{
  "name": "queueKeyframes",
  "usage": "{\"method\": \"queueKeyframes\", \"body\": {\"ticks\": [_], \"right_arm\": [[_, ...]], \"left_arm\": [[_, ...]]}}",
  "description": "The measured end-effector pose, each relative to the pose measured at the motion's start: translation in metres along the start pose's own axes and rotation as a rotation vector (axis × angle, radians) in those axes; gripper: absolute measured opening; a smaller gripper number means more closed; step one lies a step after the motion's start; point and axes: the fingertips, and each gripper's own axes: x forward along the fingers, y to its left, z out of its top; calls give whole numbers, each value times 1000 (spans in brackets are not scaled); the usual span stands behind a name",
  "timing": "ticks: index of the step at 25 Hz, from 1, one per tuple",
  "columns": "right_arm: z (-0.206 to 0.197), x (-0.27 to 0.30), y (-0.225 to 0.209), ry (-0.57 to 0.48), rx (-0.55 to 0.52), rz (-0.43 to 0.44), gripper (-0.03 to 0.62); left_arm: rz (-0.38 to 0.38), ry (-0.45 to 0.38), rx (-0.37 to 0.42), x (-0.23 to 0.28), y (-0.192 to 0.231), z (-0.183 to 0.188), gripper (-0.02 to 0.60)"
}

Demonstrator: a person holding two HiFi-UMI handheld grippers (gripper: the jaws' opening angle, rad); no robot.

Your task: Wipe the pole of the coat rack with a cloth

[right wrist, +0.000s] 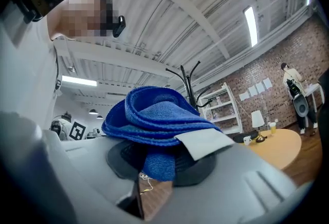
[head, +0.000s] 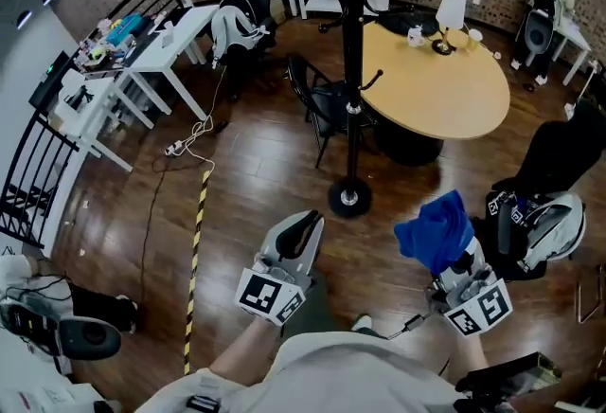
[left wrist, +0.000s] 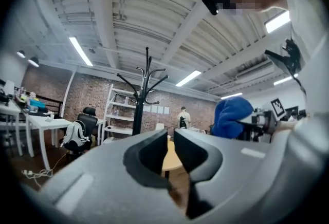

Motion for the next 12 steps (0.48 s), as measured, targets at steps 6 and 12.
{"method": "queueKeyframes", "body": {"ticks": [6, 12], "right_arm": [[9, -44, 18, 1, 36, 52, 101], [-7, -61, 11, -7, 102, 53, 101]], "left_arm": [[34, 30, -1, -48, -52, 0, 37], [96, 45, 19, -72, -67, -4, 36]]}}
